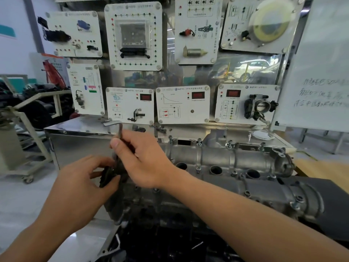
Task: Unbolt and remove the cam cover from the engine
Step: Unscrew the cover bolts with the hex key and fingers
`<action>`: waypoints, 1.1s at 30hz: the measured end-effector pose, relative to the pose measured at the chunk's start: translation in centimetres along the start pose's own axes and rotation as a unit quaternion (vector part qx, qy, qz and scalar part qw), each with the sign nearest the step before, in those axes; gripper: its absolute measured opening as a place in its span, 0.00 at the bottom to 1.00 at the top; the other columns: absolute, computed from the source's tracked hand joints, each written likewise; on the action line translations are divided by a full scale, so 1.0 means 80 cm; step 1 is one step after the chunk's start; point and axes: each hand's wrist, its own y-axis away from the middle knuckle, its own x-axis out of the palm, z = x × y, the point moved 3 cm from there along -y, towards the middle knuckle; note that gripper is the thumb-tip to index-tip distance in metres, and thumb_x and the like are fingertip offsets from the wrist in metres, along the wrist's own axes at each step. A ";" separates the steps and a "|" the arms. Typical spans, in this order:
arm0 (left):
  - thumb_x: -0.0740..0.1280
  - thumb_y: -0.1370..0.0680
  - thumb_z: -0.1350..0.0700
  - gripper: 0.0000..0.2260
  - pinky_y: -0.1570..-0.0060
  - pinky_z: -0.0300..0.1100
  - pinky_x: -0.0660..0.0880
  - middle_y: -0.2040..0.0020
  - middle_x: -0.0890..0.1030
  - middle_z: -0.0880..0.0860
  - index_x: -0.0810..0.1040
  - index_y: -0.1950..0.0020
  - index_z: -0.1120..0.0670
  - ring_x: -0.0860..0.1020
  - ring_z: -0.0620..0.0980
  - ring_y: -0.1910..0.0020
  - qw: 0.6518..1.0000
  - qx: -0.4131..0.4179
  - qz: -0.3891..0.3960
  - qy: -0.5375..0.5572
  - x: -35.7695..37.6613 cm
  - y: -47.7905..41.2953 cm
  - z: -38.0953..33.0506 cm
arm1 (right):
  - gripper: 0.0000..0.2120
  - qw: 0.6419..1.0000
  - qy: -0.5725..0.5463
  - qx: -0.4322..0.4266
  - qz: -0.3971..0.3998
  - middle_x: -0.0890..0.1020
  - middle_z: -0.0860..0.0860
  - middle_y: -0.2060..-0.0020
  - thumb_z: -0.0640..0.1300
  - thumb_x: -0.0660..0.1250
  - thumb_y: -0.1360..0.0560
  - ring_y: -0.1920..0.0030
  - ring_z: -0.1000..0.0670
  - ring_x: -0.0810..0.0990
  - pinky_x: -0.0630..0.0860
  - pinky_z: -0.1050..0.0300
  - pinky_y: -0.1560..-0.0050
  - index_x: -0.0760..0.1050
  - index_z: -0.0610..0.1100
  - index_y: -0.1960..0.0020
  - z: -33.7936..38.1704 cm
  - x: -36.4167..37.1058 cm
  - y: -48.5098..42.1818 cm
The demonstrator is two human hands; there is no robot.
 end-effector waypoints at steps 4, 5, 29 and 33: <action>0.79 0.33 0.64 0.23 0.48 0.40 0.77 0.54 0.80 0.36 0.77 0.53 0.36 0.78 0.32 0.57 0.999 -0.012 0.006 0.034 -0.004 -0.001 -0.007 | 0.14 1.000 -0.009 0.014 -0.014 0.76 0.46 0.69 0.44 0.59 0.17 0.69 0.48 0.73 0.73 0.46 0.66 0.73 0.39 0.58 -0.003 -0.002 -0.001; 0.79 0.32 0.64 0.24 0.46 0.43 0.77 0.54 0.80 0.36 0.77 0.54 0.36 0.78 0.34 0.56 0.999 -0.010 0.005 0.031 -0.005 -0.001 -0.008 | 0.14 1.000 -0.014 0.019 -0.016 0.76 0.45 0.68 0.44 0.59 0.17 0.68 0.48 0.73 0.73 0.46 0.66 0.73 0.38 0.58 -0.004 -0.002 -0.001; 0.79 0.29 0.54 0.15 0.51 0.42 0.80 0.56 0.83 0.42 0.85 0.43 0.49 0.81 0.40 0.56 0.982 0.136 0.130 -0.020 0.042 -0.001 -0.070 | 0.13 0.971 -0.151 0.108 -0.151 0.69 0.49 0.72 0.47 0.60 0.18 0.70 0.47 0.65 0.63 0.52 0.70 0.80 0.44 0.55 -0.029 -0.122 0.054; 0.78 0.30 0.61 0.10 0.57 0.30 0.78 0.60 0.84 0.40 0.87 0.51 0.52 0.82 0.36 0.60 0.983 0.142 0.109 0.031 0.037 -0.003 -0.077 | 0.13 0.971 -0.138 0.110 -0.164 0.70 0.50 0.73 0.49 0.60 0.19 0.71 0.49 0.67 0.65 0.58 0.70 0.80 0.51 0.59 -0.027 -0.137 0.060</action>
